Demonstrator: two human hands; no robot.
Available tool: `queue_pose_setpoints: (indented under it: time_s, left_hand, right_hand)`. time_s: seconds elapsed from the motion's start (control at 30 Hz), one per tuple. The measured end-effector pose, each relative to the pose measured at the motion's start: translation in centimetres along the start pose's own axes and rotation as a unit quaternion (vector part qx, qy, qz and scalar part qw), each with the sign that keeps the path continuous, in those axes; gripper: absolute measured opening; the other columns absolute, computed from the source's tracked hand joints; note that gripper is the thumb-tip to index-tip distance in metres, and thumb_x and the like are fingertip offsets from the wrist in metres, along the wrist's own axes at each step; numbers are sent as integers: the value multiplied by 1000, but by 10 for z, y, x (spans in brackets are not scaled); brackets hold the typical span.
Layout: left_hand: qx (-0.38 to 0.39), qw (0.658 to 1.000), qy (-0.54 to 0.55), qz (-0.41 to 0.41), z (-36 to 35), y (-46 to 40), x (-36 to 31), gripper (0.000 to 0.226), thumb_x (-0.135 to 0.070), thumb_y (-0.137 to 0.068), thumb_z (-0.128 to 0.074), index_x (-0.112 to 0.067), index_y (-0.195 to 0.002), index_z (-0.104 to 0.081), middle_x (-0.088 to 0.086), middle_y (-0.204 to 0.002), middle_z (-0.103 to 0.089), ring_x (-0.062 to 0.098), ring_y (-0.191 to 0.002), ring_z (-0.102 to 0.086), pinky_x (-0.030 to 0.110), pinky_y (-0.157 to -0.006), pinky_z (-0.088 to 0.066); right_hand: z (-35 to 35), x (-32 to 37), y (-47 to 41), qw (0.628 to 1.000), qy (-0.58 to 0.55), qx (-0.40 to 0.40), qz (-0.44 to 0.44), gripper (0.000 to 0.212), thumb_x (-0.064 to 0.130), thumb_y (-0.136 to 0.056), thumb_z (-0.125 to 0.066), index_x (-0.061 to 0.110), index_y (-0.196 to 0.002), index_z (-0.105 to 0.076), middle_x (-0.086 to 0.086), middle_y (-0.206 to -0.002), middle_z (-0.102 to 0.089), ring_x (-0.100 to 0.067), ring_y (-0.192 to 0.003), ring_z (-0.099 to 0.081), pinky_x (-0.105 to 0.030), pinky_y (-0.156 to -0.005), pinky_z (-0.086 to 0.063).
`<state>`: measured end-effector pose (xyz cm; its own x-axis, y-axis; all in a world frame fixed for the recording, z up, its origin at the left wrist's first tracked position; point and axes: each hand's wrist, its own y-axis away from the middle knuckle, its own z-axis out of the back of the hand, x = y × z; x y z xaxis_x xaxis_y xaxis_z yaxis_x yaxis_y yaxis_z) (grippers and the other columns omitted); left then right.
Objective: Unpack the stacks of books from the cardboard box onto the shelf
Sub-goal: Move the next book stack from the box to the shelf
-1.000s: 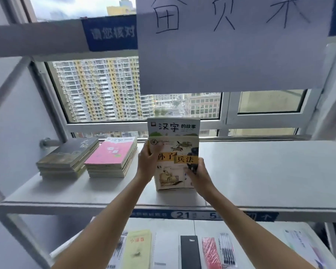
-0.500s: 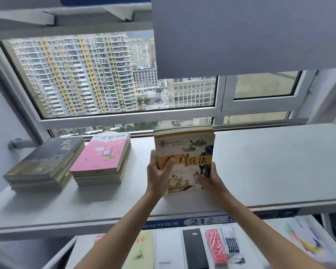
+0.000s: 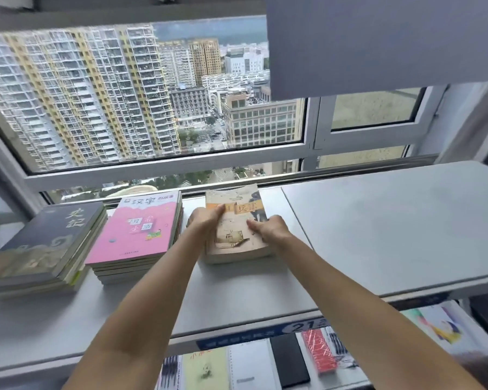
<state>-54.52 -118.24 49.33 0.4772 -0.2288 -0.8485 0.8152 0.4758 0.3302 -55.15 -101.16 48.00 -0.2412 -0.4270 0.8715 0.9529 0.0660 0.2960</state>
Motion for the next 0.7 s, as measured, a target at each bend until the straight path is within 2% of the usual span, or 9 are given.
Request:
queue_pose_setpoints:
  time_s: [0.03, 0.07, 0.17, 0.3, 0.37, 0.43, 0.53, 0.6, 0.7]
  left_hand:
    - [-33, 996, -78, -8, -2, -6, 1, 67, -55, -85, -63, 6, -112, -63, 20, -106, -71, 32, -92, -70, 36, -81, -57]
    - [-58, 987, -145, -20, -4, -10, 2, 68, -58, -86, -60, 7, -106, -63, 20, -111, -69, 32, -95, -65, 34, -83, -53]
    - [-90, 945, -307, -65, -9, -13, -1, 64, -59, -92, -48, 1, -104, -64, 19, -114, -67, 32, -98, -61, 32, -72, -42]
    - [-114, 861, -489, -76, -8, -7, -11, 70, -61, -95, -36, -2, -122, -60, 20, -125, -57, 34, -111, -59, 38, -79, -50]
    - [-129, 834, -530, -88, -6, 0, -18, 72, -62, -95, -34, -2, -129, -55, 21, -133, -50, 36, -116, -55, 42, -88, -49]
    - [-159, 809, -546, -151, -7, 11, -28, 71, -60, -96, -34, -1, -128, -56, 21, -135, -49, 36, -116, -53, 43, -92, -46]
    - [-147, 784, -536, -276, -37, 42, -46, 63, -54, -97, -33, -4, -107, -68, 20, -114, -64, 35, -103, -61, 38, -83, -46]
    - [-105, 774, -521, -344, -73, 75, -57, 57, -51, -98, -34, -8, -105, -70, 20, -112, -69, 36, -104, -64, 37, -82, -46]
    - [-44, 723, -517, -457, -151, 143, -64, 51, -47, -99, -35, -13, -110, -71, 17, -114, -70, 35, -109, -63, 39, -98, -40]
  right_hand:
    - [-4, 0, -3, 1000, 19, -13, -5, 54, 45, -78, -74, 2, -109, -64, -15, -116, -67, -25, -100, -61, -39, -95, -47]
    - [-8, -1, -5, 999, 43, -26, -9, 59, 48, -76, -74, 3, -112, -64, -14, -119, -66, -27, -105, -62, -39, -96, -48]
    - [-17, -3, -7, 992, 104, -70, -14, 68, 57, -72, -72, 7, -115, -62, -14, -126, -61, -32, -117, -56, -38, -98, -47]
    - [-19, -4, 2, 982, 154, -105, 16, 71, 62, -72, -69, 8, -118, -62, -13, -129, -51, -31, -118, -53, -38, -96, -47]
    - [-6, -6, 13, 979, 165, -113, 49, 67, 62, -76, -65, 12, -121, -60, -12, -130, -49, -31, -118, -52, -38, -95, -45]
    - [19, -13, 28, 965, 201, -134, 100, 64, 60, -81, -61, 16, -126, -57, -12, -131, -49, -31, -120, -50, -40, -96, -40]
    - [83, -40, 60, 924, 306, -180, 145, 55, 57, -89, -50, 18, -127, -57, -10, -131, -52, -29, -122, -47, -41, -97, -35]
    - [134, -66, 84, 907, 350, -197, 123, 54, 56, -94, -40, 18, -128, -57, -9, -133, -53, -29, -124, -45, -41, -100, -33]
    - [218, -125, 136, 889, 399, -218, 52, 58, 57, -96, -30, 18, -131, -55, -8, -138, -51, -29, -129, -41, -46, -108, -24]
